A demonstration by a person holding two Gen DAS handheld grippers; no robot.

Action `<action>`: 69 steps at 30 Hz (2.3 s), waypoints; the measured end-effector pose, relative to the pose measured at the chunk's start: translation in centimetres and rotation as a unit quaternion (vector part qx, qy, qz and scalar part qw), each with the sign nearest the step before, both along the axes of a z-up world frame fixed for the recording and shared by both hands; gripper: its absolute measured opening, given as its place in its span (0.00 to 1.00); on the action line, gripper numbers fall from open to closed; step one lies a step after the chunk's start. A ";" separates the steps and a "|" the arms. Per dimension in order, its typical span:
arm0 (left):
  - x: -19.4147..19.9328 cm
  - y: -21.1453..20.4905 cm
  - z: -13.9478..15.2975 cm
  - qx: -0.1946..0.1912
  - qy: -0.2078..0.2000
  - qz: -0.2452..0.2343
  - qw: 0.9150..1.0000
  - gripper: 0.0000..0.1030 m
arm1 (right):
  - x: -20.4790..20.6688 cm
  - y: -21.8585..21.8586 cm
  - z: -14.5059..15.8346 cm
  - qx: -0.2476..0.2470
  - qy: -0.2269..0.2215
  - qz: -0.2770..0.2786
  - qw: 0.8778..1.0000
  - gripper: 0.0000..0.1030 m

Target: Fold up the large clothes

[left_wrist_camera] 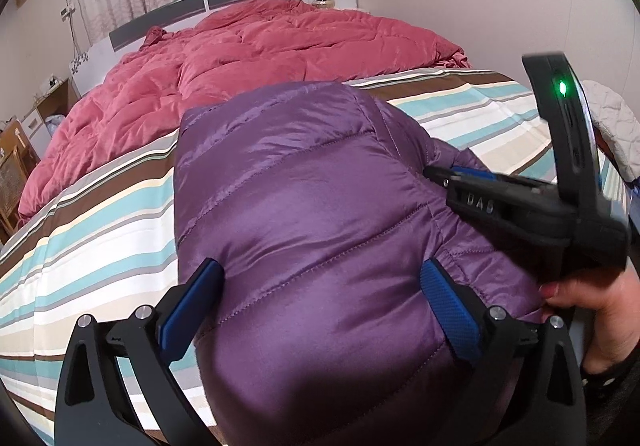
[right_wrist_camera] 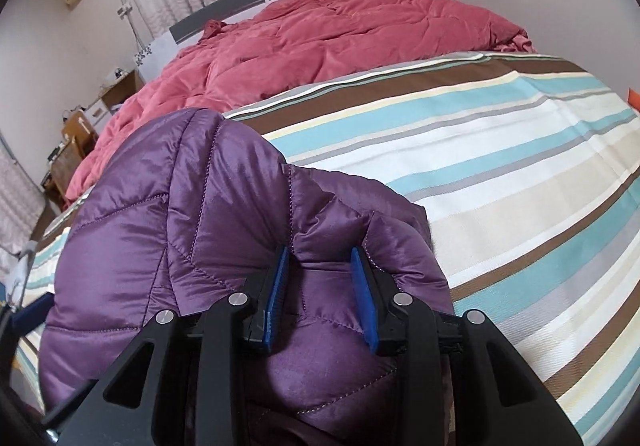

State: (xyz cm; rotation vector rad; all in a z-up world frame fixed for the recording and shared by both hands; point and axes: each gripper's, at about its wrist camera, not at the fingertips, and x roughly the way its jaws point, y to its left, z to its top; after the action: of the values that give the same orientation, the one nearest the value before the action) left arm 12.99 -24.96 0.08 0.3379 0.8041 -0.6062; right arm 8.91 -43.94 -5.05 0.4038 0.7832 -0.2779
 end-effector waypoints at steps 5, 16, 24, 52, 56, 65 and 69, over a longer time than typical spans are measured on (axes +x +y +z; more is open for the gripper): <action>2.0 -0.3 1.4 0.000 -0.006 0.026 1.000 0.96 | 0.2 0.1 0.2 -0.002 0.003 0.004 1.000 0.31; 8.9 -4.3 -2.7 0.042 0.060 0.045 0.996 0.98 | 1.0 -0.5 -0.3 -0.001 0.019 0.019 1.000 0.31; 8.6 -4.4 -4.1 0.030 0.057 0.054 0.996 0.98 | 0.9 -0.5 -0.6 -0.002 0.011 0.018 1.000 0.31; 0.7 1.8 -2.2 -0.044 -0.003 0.083 0.996 0.98 | -5.5 -0.6 1.6 0.045 0.000 0.024 0.999 0.01; 0.7 2.1 -2.0 -0.046 0.000 0.075 0.996 0.98 | -7.1 -1.7 1.1 0.108 -0.040 0.008 0.993 0.03; 2.6 4.9 -0.5 -0.060 0.011 0.080 0.995 0.98 | -10.1 -2.3 2.5 0.106 -0.049 -0.010 0.993 0.66; 3.0 5.7 0.0 -0.057 0.007 0.075 0.996 0.98 | -8.5 -3.6 0.7 0.178 -0.023 -0.003 0.984 0.64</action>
State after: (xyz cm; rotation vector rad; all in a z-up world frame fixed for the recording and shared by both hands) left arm 15.97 -19.30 0.04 0.1666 0.7970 -0.5127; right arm 0.36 -47.52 -4.35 0.7462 0.7880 -0.1324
